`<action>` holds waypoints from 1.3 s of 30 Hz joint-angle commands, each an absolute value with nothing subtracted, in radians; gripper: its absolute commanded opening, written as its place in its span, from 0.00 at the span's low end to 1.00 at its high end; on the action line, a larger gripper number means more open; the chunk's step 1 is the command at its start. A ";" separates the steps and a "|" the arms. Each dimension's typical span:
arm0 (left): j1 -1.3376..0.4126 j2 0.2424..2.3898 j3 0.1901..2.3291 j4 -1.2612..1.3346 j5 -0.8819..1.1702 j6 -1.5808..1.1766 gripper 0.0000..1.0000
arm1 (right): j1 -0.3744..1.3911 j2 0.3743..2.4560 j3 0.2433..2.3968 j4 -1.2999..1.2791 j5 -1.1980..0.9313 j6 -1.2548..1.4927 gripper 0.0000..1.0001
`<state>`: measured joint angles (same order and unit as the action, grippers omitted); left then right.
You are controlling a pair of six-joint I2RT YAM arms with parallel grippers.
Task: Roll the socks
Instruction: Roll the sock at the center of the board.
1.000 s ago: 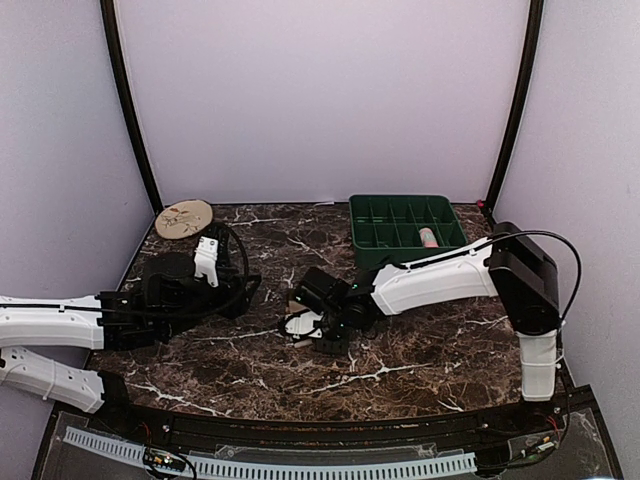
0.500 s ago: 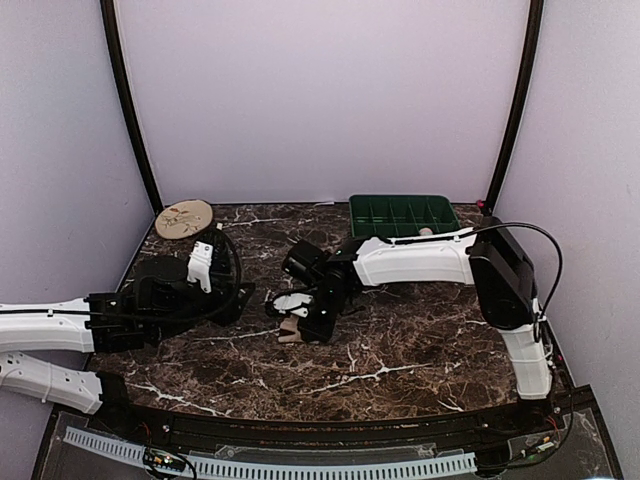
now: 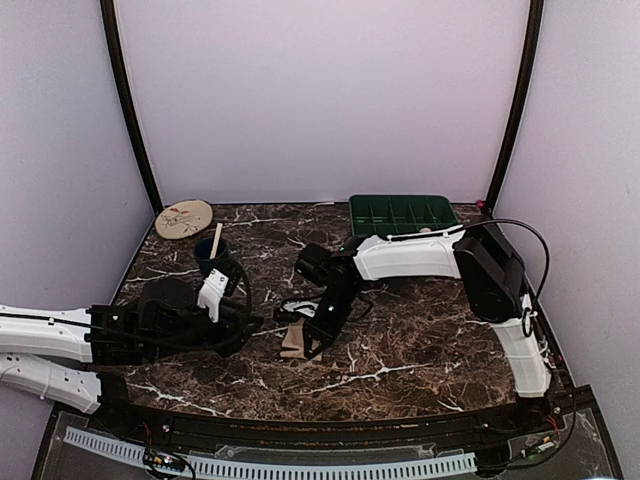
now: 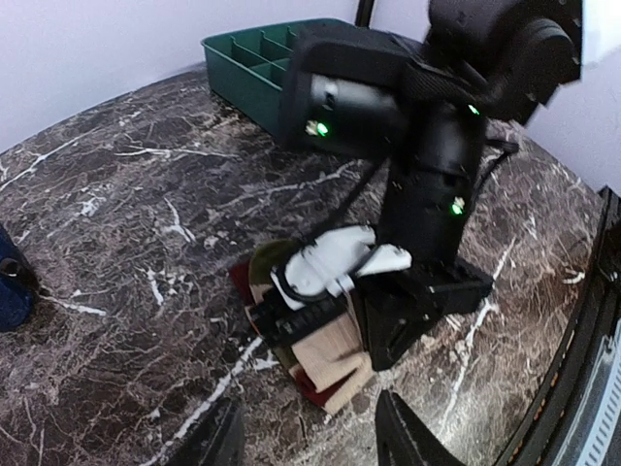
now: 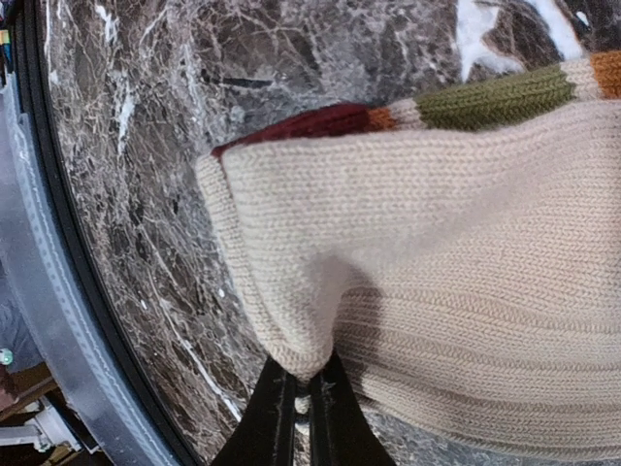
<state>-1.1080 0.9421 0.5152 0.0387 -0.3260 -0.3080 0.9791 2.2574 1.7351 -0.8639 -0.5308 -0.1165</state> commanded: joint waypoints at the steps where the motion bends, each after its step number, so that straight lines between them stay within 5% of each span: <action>1: -1.161 0.947 0.473 0.049 -0.301 -0.247 0.48 | 0.941 2.278 1.738 -0.884 -0.688 -0.069 0.04; 39: -1.238 1.444 0.632 0.185 -0.187 0.365 0.50 | 0.907 2.332 1.795 -1.004 -0.860 -0.062 0.03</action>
